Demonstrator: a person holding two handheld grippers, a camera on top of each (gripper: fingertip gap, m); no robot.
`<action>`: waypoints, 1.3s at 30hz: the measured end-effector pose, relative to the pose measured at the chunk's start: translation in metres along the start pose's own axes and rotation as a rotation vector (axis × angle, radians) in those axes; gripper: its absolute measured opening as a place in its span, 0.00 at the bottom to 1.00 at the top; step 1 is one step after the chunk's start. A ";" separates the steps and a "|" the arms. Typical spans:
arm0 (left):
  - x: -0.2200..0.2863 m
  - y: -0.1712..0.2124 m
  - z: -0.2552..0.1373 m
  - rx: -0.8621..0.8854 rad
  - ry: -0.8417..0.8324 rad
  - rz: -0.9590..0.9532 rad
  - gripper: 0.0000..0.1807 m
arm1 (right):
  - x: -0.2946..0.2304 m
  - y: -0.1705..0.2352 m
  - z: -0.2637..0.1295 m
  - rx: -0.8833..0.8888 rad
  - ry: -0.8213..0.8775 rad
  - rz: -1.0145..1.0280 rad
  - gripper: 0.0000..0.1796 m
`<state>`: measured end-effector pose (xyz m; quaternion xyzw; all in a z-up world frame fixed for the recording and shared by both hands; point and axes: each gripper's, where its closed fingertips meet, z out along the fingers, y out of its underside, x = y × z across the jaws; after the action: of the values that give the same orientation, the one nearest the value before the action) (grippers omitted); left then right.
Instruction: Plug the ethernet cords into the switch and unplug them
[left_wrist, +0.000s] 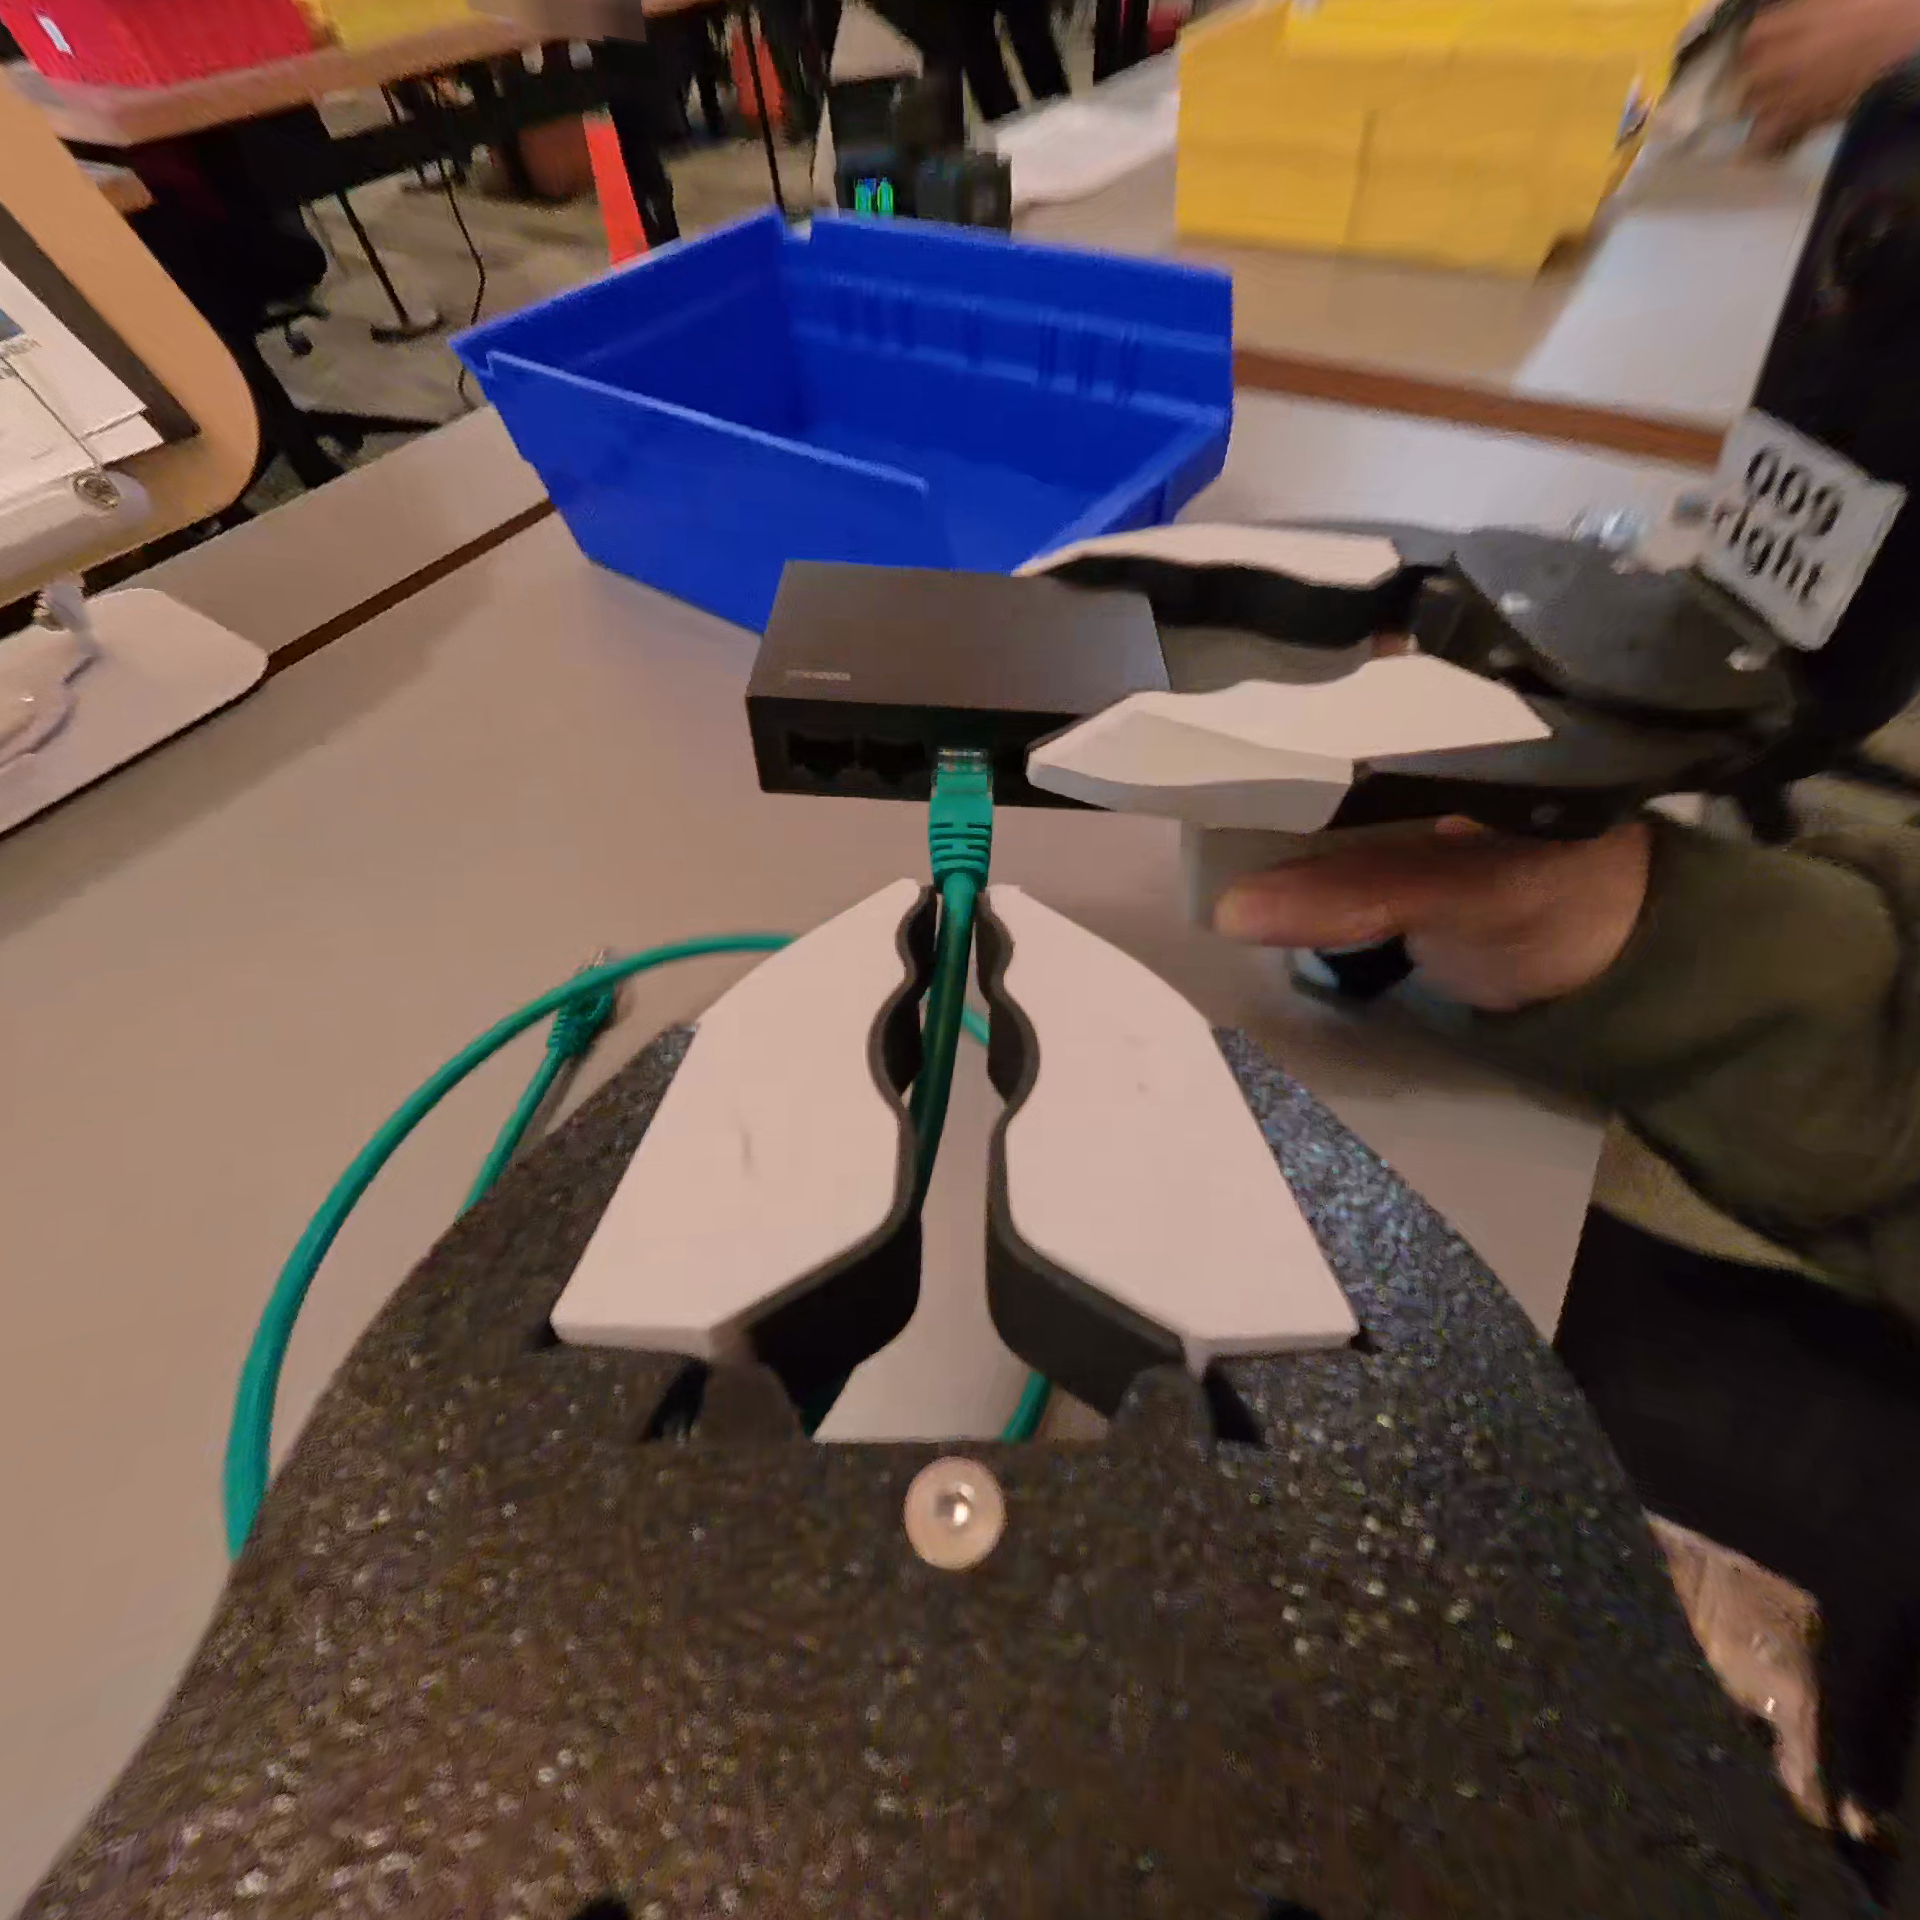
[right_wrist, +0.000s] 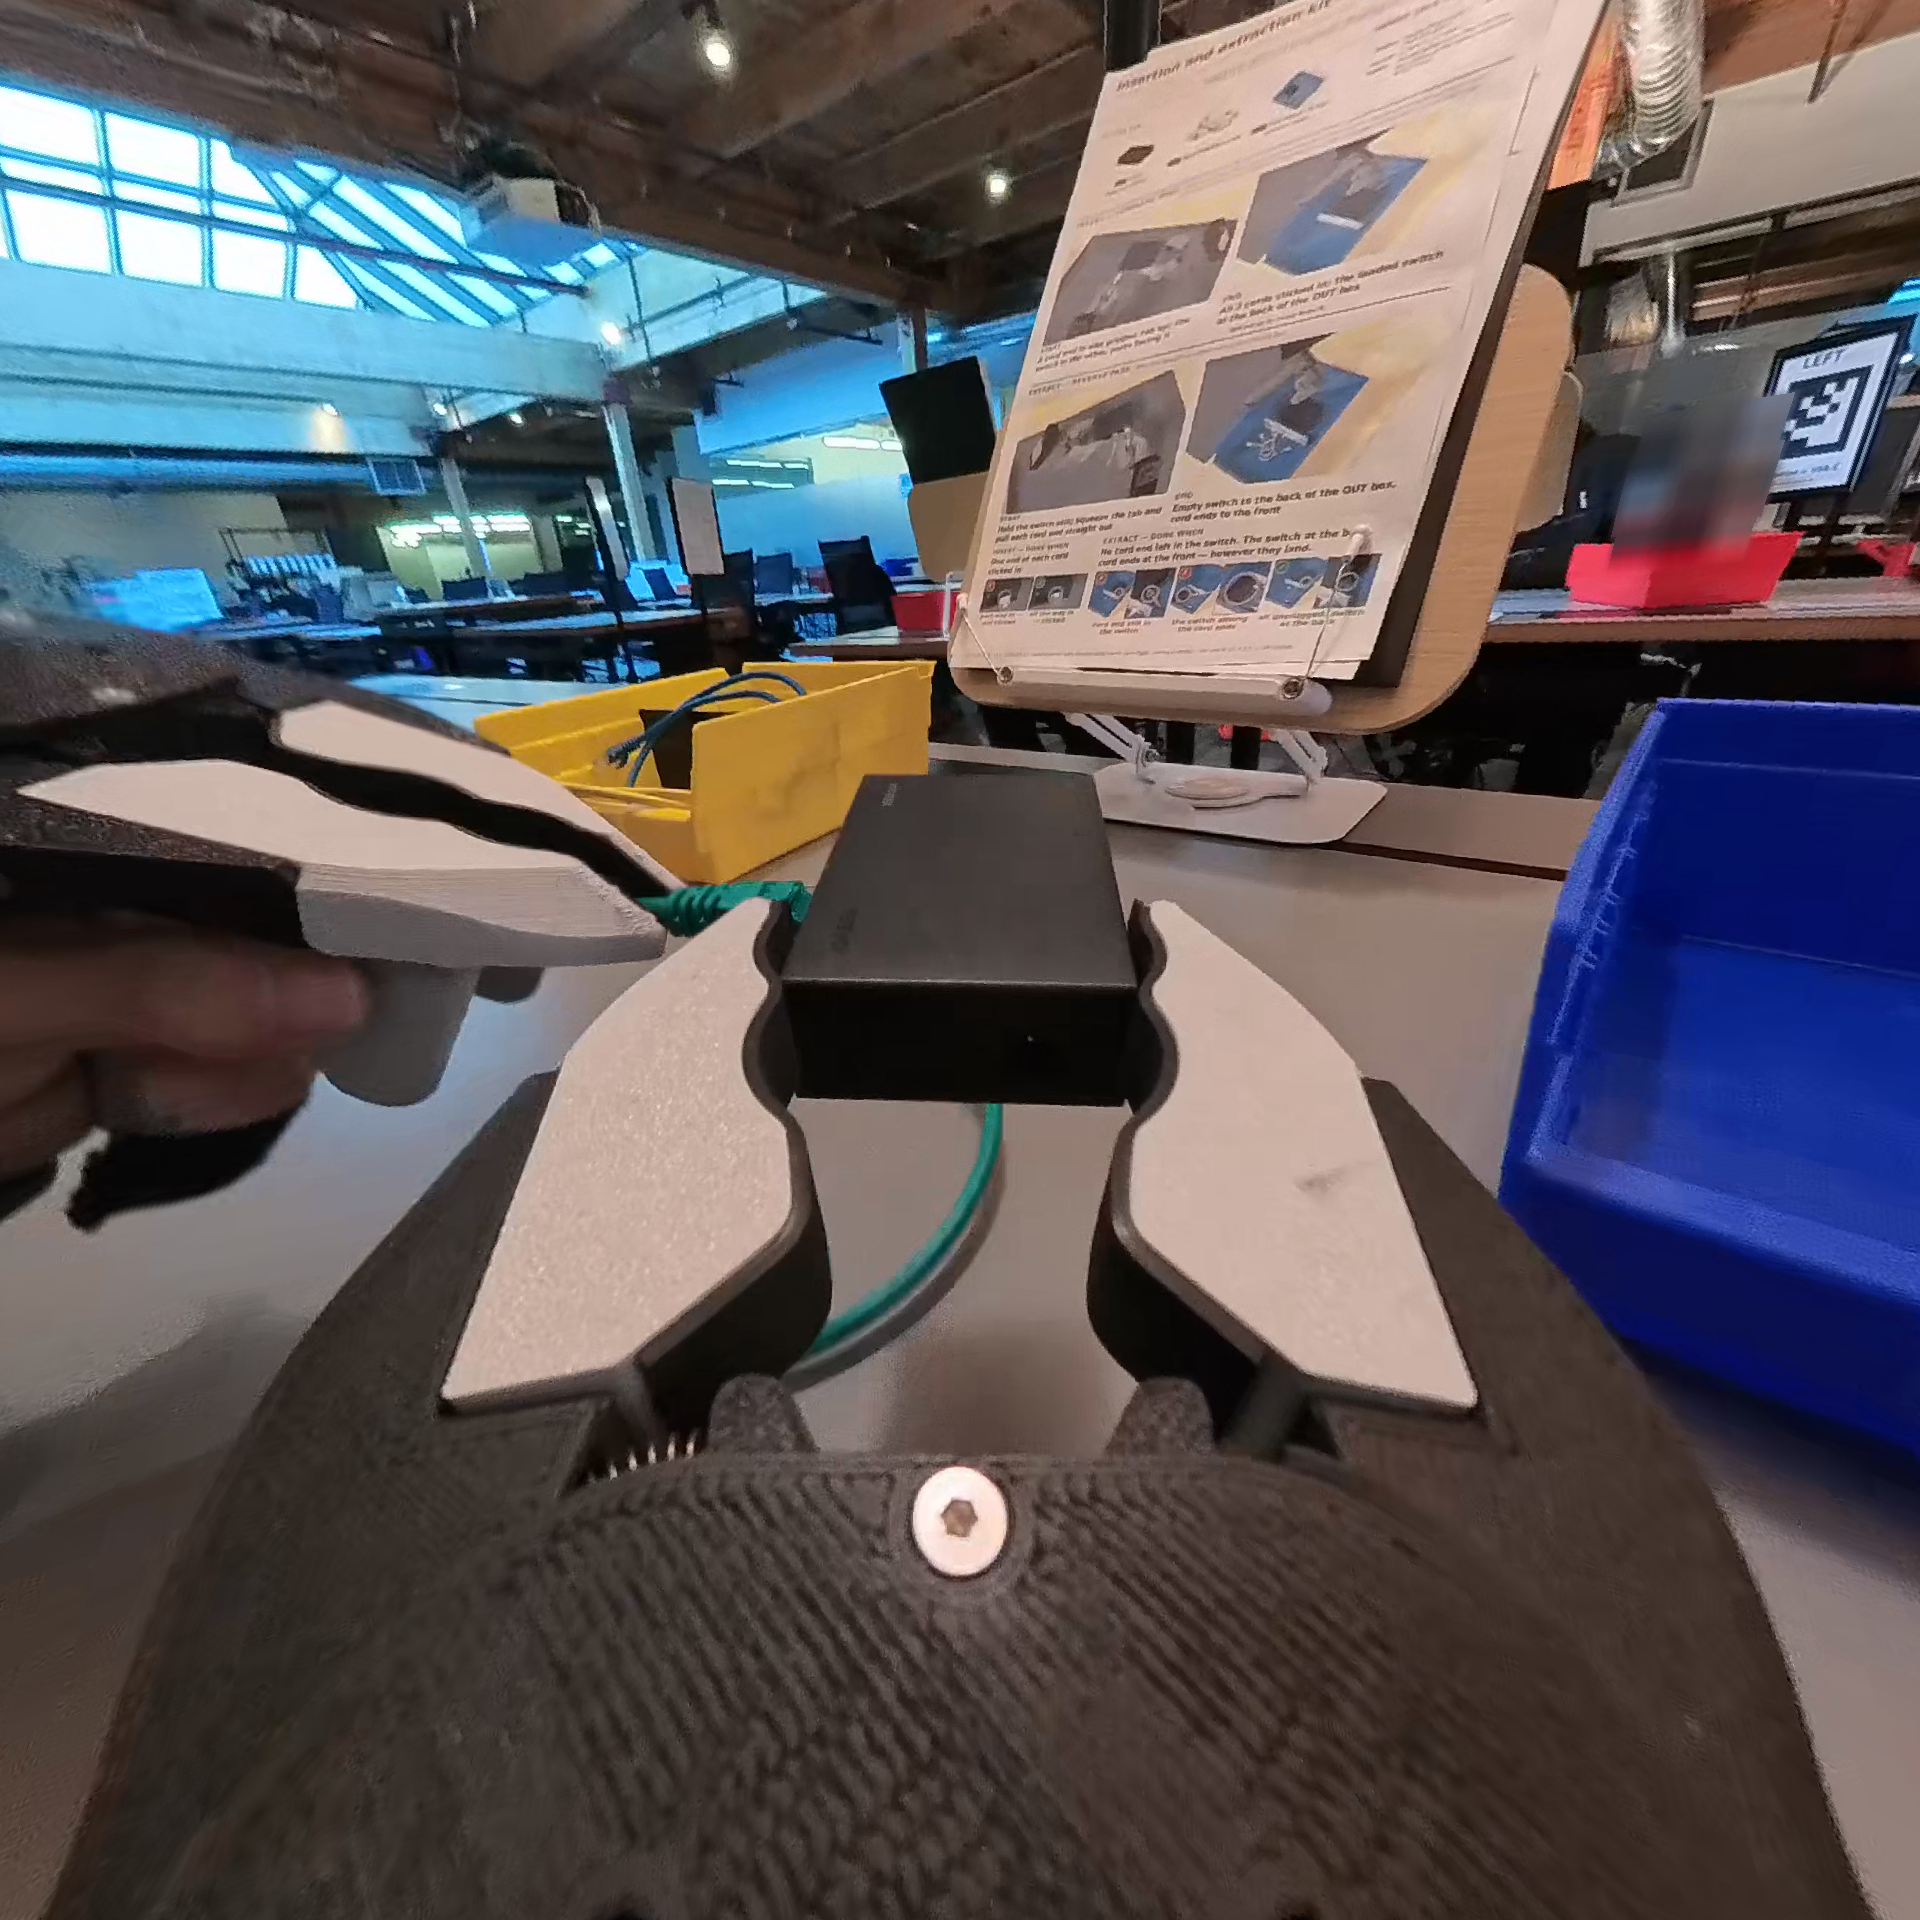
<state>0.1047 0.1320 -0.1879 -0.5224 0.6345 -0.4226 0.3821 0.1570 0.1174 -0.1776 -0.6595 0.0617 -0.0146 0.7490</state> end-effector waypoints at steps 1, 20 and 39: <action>0.000 0.000 0.001 0.023 0.015 -0.022 0.04 | 0.001 -0.001 -0.001 0.007 -0.001 0.010 0.34; 0.001 -0.001 -0.001 0.132 -0.067 0.165 0.03 | -0.006 0.003 0.002 -0.029 -0.037 -0.001 0.35; 0.000 -0.002 -0.001 0.134 -0.084 0.127 0.03 | -0.005 -0.003 0.002 0.027 0.008 -0.076 0.34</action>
<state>0.1050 0.1317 -0.1854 -0.4716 0.6202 -0.4168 0.4682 0.1526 0.1197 -0.1745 -0.6511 0.0395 -0.0467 0.7565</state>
